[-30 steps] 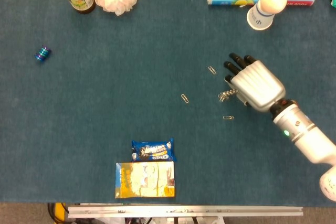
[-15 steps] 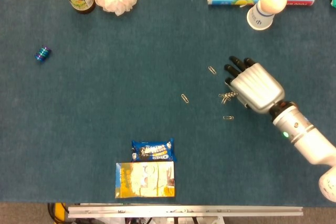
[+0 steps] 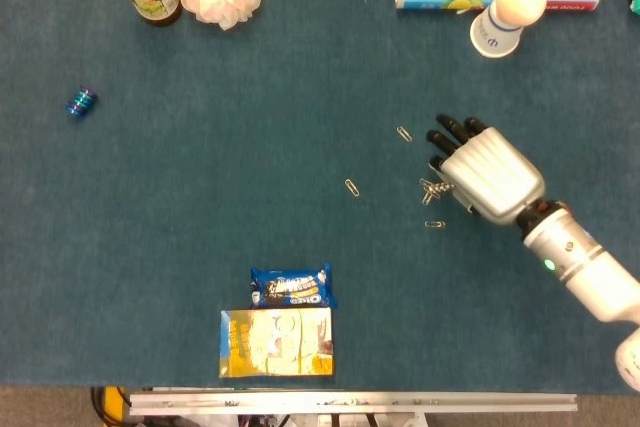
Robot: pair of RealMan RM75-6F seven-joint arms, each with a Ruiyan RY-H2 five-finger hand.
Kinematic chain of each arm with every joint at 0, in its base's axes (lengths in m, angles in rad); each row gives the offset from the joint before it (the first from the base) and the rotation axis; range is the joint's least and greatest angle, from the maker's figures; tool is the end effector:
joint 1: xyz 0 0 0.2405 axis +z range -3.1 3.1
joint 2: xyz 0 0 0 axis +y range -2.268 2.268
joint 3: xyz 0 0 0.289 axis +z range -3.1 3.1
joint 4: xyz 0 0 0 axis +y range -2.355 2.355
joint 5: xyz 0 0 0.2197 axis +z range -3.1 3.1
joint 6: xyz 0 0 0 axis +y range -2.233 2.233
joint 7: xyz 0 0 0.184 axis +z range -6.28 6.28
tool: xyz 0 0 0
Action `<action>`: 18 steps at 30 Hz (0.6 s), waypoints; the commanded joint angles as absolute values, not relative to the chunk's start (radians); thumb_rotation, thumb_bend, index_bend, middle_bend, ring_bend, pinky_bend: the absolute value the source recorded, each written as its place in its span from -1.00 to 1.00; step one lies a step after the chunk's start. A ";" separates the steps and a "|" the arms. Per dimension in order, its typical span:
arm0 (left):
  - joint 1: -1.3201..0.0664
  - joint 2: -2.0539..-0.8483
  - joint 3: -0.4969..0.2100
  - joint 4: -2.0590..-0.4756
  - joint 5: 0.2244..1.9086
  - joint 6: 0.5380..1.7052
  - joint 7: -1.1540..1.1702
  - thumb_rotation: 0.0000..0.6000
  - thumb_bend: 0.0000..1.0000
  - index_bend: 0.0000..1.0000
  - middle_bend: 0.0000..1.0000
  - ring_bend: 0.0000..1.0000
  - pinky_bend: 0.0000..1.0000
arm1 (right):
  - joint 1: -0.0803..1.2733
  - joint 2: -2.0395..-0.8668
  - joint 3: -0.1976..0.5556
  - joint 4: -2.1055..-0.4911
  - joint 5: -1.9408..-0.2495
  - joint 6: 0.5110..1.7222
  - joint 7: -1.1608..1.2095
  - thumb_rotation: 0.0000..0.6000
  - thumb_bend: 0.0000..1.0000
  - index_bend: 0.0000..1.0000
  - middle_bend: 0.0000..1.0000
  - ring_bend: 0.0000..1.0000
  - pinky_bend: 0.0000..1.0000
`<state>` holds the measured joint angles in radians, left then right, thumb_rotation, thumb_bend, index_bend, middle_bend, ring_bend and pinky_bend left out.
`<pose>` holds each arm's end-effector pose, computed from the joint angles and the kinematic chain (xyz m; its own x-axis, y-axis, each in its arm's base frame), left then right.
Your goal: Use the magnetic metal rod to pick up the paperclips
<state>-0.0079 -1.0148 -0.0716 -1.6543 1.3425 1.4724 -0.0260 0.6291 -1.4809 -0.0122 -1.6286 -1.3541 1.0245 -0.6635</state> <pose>-0.3820 0.1981 0.2115 0.4126 0.0156 0.9108 0.8885 0.2135 -0.4062 -0.1803 -0.3163 -0.0494 0.7501 -0.1228 0.6498 -0.5763 -0.6035 0.5511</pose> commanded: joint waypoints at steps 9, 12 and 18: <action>-0.009 -1.017 -0.073 -1.655 1.340 1.471 -0.017 1.00 -0.76 -0.20 -0.06 -0.22 0.15 | 0.596 -1.421 -0.063 -1.682 -1.433 1.045 -0.612 1.00 -0.40 0.15 -0.43 -0.73 -0.39; -0.009 -1.017 -0.073 -1.657 1.339 1.471 -0.015 1.00 -0.76 -0.20 -0.06 -0.22 0.15 | 0.591 -1.414 -0.071 -1.687 -1.449 1.044 -0.601 1.00 -0.40 0.15 -0.43 -0.73 -0.39; -0.009 -1.016 -0.074 -1.657 1.337 1.470 -0.016 1.00 -0.76 -0.20 -0.06 -0.22 0.15 | 0.582 -1.412 -0.082 -1.684 -1.466 1.038 -0.595 1.00 -0.40 0.15 -0.43 -0.73 -0.39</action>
